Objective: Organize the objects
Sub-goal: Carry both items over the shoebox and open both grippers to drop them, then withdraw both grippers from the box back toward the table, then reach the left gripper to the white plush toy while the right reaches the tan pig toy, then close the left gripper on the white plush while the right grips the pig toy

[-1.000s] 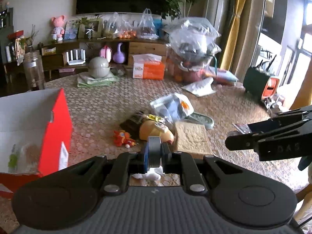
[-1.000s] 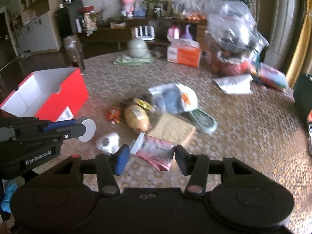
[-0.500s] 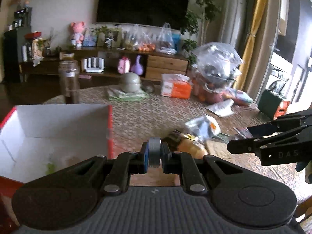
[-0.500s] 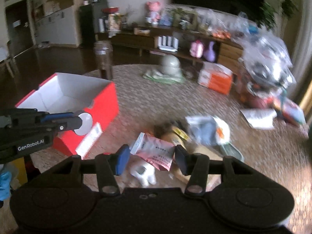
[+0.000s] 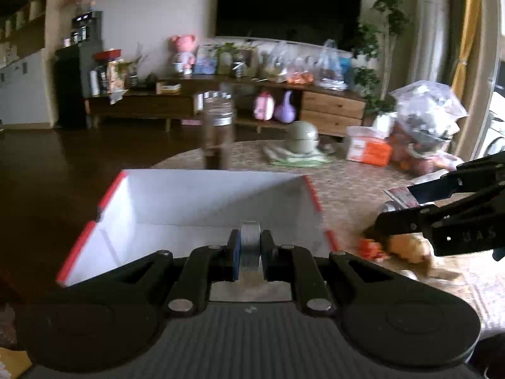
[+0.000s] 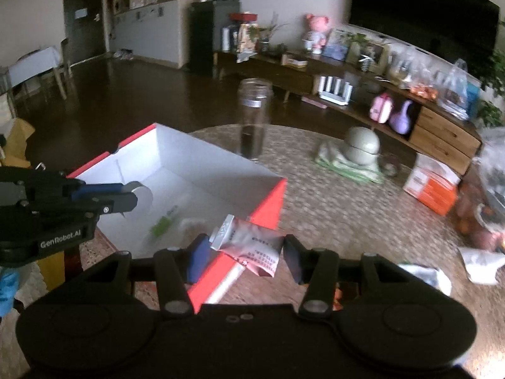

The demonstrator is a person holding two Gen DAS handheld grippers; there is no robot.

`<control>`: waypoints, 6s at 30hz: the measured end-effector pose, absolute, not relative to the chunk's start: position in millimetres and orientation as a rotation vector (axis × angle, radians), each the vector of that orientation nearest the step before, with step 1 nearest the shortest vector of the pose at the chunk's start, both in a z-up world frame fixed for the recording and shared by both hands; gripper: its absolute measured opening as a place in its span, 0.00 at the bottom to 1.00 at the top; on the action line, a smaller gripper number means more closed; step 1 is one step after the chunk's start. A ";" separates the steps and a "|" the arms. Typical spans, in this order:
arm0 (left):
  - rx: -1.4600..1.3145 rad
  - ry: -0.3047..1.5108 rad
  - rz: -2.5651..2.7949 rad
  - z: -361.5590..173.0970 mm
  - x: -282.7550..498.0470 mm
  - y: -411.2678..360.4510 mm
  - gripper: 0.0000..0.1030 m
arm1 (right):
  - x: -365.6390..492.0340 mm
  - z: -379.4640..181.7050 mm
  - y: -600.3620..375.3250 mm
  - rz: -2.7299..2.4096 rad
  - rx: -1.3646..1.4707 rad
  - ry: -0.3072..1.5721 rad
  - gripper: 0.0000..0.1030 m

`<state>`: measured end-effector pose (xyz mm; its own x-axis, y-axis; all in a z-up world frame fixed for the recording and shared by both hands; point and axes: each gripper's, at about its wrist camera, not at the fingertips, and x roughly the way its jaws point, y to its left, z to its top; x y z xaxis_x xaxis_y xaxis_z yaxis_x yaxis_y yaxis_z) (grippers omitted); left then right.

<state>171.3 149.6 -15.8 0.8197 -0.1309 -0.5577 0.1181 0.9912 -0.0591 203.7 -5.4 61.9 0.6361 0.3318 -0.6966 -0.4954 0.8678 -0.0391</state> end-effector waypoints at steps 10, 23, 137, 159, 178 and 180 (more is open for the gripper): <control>0.004 0.682 -0.046 -40.2 211.8 194.8 0.12 | 242.3 32.1 62.9 0.534 -0.295 0.824 0.49; 0.022 0.864 0.006 -80.0 256.9 221.4 0.12 | 268.0 -16.7 99.9 0.560 -0.331 0.965 0.49; 0.128 0.825 -0.403 -131.8 189.1 -89.1 1.00 | 183.4 -18.8 -241.8 0.240 -0.094 0.816 0.87; 0.127 0.799 -0.407 -153.4 199.5 -90.7 0.99 | 257.1 -54.0 -186.1 0.377 -0.117 0.875 0.70; 0.162 0.769 -0.420 -147.6 192.7 -93.8 0.57 | 255.2 -57.6 -172.4 0.346 -0.145 0.917 0.43; 0.139 0.779 -0.413 -145.5 193.2 -90.2 0.57 | 251.3 -53.5 -171.3 0.345 -0.137 0.913 0.42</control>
